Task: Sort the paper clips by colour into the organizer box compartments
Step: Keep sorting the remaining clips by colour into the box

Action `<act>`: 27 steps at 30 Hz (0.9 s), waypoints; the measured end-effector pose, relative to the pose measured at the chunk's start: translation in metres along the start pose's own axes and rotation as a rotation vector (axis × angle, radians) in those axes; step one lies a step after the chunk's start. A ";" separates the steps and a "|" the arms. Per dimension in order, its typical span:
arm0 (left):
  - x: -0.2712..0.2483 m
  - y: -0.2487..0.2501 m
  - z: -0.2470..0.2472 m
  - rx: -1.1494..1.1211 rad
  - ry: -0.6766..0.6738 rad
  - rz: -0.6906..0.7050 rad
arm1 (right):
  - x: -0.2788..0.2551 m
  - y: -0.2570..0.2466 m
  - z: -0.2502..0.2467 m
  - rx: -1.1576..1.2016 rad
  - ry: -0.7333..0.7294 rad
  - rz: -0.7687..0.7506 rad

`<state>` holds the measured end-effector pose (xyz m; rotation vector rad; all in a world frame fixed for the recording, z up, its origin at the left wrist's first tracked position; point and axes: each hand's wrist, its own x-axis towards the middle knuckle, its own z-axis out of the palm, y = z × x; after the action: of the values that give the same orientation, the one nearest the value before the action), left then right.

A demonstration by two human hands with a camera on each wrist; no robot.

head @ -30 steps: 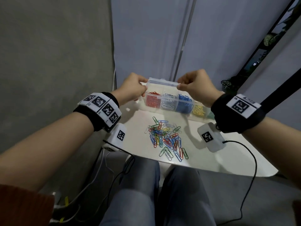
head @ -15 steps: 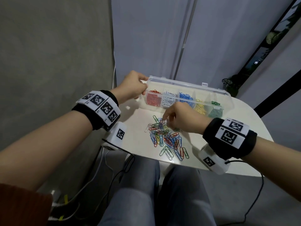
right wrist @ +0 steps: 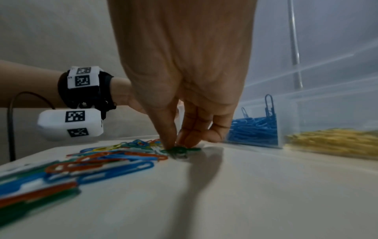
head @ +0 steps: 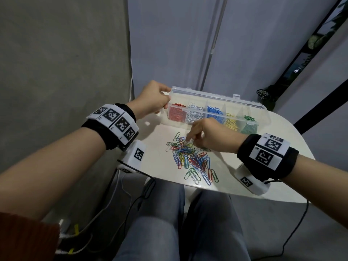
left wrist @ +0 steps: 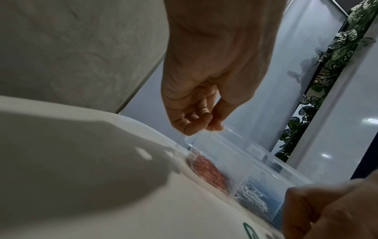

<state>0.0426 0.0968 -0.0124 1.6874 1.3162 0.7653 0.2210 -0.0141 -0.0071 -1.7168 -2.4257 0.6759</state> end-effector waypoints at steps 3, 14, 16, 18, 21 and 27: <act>0.000 -0.001 0.000 0.001 0.002 -0.002 | 0.003 0.002 -0.001 0.025 -0.008 0.053; 0.000 0.001 0.000 0.002 -0.001 -0.005 | -0.003 0.001 0.003 -0.072 0.032 0.053; 0.000 0.001 0.001 0.001 0.000 -0.007 | -0.004 0.007 0.000 -0.008 0.060 0.076; 0.001 0.000 0.001 0.005 0.001 -0.006 | -0.003 0.009 -0.009 0.080 0.153 0.091; 0.001 -0.001 0.001 0.007 0.004 -0.007 | 0.003 0.007 -0.031 0.362 0.368 0.116; 0.000 0.000 0.001 0.007 0.005 -0.009 | 0.033 0.012 -0.065 0.632 0.626 0.195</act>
<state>0.0437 0.0966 -0.0126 1.6856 1.3304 0.7605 0.2409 0.0387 0.0401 -1.5765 -1.4434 0.6872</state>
